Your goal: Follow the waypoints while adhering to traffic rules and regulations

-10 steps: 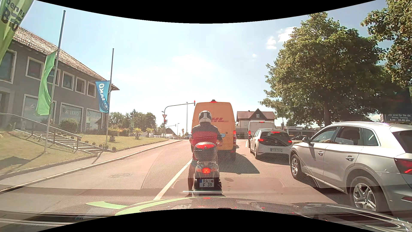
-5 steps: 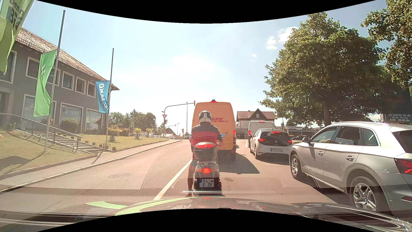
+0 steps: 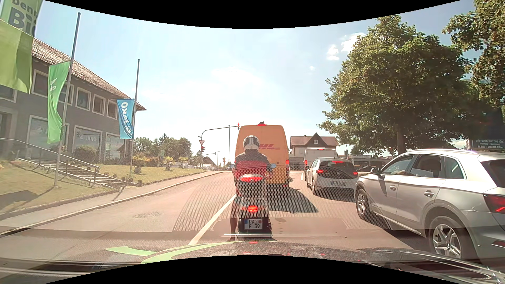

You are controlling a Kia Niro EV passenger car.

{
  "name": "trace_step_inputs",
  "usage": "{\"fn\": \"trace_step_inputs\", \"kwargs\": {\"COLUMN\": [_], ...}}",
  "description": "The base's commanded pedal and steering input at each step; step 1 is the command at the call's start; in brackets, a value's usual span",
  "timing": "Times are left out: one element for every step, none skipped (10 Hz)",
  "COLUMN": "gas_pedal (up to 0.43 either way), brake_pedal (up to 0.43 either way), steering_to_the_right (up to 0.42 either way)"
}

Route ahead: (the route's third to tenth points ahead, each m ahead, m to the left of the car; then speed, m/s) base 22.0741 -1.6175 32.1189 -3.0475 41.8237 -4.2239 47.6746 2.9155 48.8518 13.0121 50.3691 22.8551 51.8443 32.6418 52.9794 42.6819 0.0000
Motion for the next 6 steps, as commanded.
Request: {"fn": "trace_step_inputs", "kwargs": {"gas_pedal": [0.000,0.000,0.000,0.000,0.000,0.000], "brake_pedal": [0.250,0.250,0.250,0.250,0.250,0.250], "steering_to_the_right": [0.020,0.020,0.020,0.020,0.019,0.019]}}
